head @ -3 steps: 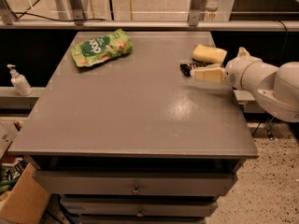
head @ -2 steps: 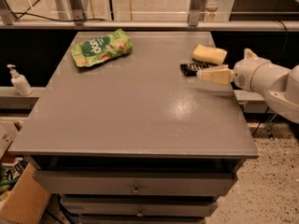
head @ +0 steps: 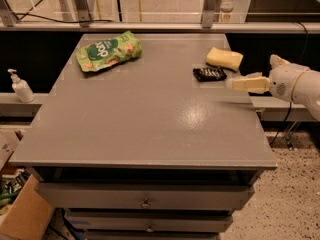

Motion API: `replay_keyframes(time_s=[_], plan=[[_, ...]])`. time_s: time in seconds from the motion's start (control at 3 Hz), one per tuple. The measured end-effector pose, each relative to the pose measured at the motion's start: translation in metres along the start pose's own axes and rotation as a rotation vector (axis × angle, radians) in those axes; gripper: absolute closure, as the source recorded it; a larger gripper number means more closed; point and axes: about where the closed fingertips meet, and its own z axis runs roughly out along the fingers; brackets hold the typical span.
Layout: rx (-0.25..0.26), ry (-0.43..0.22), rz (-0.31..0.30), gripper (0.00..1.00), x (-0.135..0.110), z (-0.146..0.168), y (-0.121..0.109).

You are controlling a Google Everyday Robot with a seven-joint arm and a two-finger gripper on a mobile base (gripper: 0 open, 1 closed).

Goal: Move rxbar chocolate near sponge

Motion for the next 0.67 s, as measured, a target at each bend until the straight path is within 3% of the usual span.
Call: replay_keyframes(time_s=[0.33,0.67], plan=[[-0.090,-0.015,0.027,0.00,0.0007,-0.0464,0.0071],[-0.094,-0.016,0.027,0.00,0.0006,-0.0468,0.0082]])
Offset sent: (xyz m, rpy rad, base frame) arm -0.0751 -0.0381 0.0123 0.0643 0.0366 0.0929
